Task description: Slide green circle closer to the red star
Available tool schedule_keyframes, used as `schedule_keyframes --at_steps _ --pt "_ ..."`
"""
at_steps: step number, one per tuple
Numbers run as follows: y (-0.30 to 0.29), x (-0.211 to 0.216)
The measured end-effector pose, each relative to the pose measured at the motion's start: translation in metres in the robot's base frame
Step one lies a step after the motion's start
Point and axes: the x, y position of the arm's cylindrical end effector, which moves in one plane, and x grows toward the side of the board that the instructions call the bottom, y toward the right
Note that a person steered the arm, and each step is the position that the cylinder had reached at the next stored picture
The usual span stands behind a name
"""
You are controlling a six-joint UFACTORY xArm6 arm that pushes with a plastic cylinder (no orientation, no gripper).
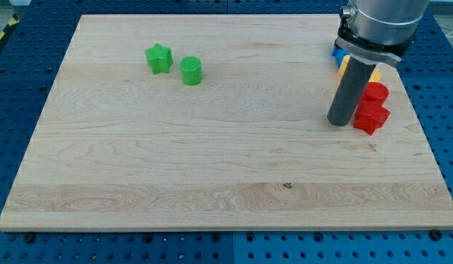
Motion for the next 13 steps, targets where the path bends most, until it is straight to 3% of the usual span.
schedule_keyframes --at_steps 2,4,5,8,9,10,13 --pt "0.041 0.013" --pt "0.022 0.011" --pt "-0.052 -0.003" --pt "-0.358 -0.100" --pt "-0.396 -0.154" --pt "-0.370 -0.174" --pt "-0.280 -0.133"
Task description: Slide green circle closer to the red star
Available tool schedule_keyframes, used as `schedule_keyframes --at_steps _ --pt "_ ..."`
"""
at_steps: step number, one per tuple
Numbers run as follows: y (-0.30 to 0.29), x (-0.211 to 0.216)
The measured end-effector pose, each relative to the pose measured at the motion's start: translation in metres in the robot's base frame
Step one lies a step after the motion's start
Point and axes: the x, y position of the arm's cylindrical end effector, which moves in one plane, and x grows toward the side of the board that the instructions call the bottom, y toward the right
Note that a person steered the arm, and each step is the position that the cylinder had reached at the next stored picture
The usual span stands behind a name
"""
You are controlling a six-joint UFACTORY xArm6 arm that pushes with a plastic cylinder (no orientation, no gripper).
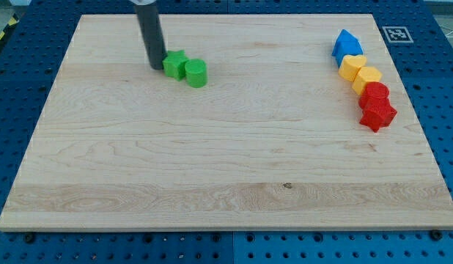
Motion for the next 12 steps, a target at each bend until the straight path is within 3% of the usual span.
schedule_keyframes --at_steps 2,5,6,7,8,12 --pt "0.036 0.002" --pt "0.068 0.040" --pt "0.027 0.010" --pt "0.030 -0.019" --pt "0.056 -0.014" --pt "0.131 0.072"
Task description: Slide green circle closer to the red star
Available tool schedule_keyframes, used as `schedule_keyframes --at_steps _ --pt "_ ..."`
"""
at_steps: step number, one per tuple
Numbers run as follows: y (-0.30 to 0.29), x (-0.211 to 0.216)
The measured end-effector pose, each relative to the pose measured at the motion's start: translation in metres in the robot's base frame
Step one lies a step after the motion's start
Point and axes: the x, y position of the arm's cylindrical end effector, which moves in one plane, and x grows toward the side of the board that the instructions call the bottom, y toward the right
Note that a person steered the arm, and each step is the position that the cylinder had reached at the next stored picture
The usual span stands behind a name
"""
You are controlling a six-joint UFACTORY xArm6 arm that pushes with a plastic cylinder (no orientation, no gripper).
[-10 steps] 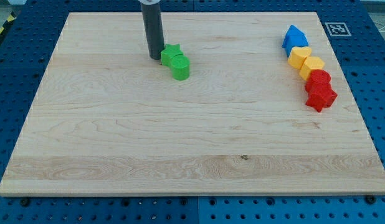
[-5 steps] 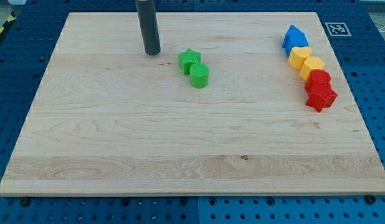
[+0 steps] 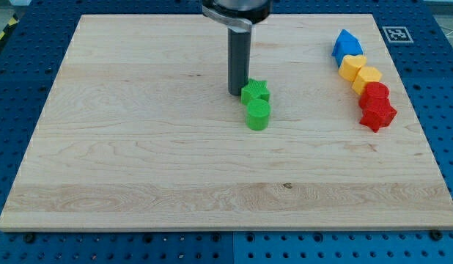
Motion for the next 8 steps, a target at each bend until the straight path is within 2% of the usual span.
schedule_keyframes --at_steps 2,4,6,7,8 --pt "0.018 0.061" --pt "0.058 0.085" --pt "0.039 0.101" --pt "0.087 0.120" --pt "0.129 0.121"
